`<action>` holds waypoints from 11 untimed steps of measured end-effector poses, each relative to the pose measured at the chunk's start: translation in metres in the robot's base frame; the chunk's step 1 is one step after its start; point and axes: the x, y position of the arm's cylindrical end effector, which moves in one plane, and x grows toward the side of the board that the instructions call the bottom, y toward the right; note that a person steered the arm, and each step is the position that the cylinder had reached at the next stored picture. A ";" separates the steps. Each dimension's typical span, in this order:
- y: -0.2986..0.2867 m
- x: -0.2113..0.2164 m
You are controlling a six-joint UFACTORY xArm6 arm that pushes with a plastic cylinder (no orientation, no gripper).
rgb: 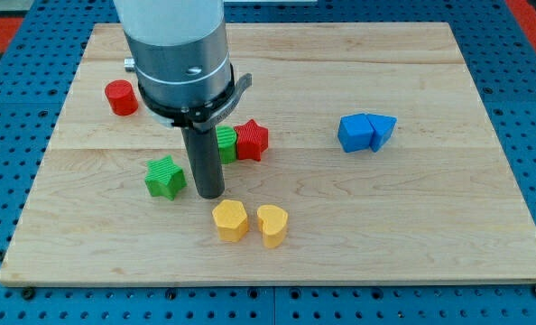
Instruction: Move the red circle towards the top left corner of the board
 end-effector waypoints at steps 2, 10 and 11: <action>0.000 -0.007; -0.117 -0.227; -0.136 -0.252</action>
